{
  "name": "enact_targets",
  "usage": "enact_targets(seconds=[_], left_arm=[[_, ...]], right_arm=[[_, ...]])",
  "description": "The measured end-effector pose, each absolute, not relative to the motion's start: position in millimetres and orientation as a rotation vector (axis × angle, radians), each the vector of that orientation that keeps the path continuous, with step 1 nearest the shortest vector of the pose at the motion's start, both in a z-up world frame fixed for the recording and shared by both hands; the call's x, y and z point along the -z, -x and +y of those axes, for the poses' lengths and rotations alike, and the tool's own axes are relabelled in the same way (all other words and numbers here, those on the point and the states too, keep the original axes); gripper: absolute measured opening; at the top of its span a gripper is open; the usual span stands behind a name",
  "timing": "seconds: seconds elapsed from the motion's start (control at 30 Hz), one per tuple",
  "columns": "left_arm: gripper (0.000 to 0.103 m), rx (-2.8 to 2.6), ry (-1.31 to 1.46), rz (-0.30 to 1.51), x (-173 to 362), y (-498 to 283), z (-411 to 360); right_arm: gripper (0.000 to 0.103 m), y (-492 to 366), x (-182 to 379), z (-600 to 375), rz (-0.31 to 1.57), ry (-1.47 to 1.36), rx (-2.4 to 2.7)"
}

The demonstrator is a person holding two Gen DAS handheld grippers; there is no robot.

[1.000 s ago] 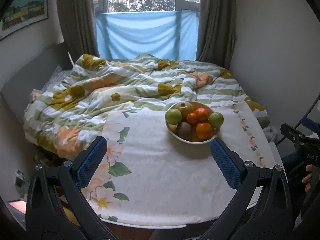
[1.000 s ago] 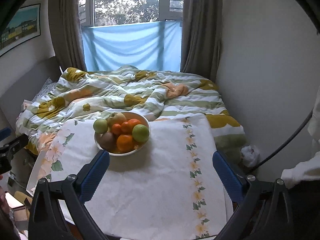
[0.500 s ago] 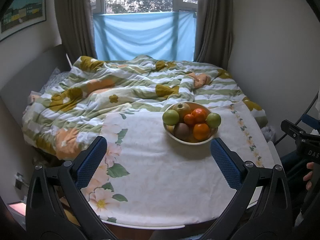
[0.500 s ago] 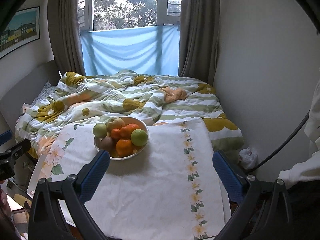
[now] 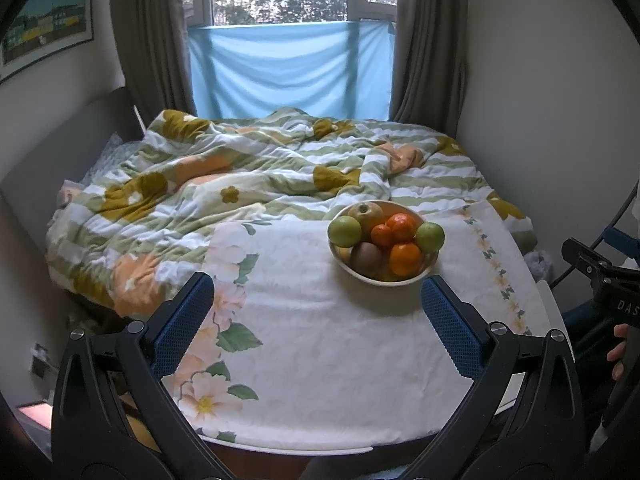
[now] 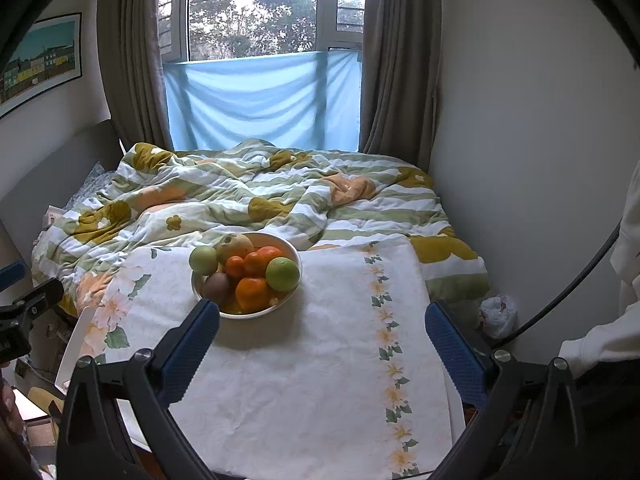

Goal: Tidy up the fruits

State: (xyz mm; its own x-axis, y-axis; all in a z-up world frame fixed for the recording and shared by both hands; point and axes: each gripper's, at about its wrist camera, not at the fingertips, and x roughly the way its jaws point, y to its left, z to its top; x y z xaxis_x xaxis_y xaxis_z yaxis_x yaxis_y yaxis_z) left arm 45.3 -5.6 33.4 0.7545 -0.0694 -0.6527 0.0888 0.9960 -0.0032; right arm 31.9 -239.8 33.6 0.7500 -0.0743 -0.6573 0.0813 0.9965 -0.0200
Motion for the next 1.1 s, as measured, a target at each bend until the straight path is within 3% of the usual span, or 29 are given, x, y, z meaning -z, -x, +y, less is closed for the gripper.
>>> enact_targets(seconds=[1.1], left_arm=[[0.103,0.047,-0.04,0.71,-29.8,-44.6,-1.1]], right_arm=[[0.103,-31.6,-33.4,-236.9,0.717,-0.011,0.085]])
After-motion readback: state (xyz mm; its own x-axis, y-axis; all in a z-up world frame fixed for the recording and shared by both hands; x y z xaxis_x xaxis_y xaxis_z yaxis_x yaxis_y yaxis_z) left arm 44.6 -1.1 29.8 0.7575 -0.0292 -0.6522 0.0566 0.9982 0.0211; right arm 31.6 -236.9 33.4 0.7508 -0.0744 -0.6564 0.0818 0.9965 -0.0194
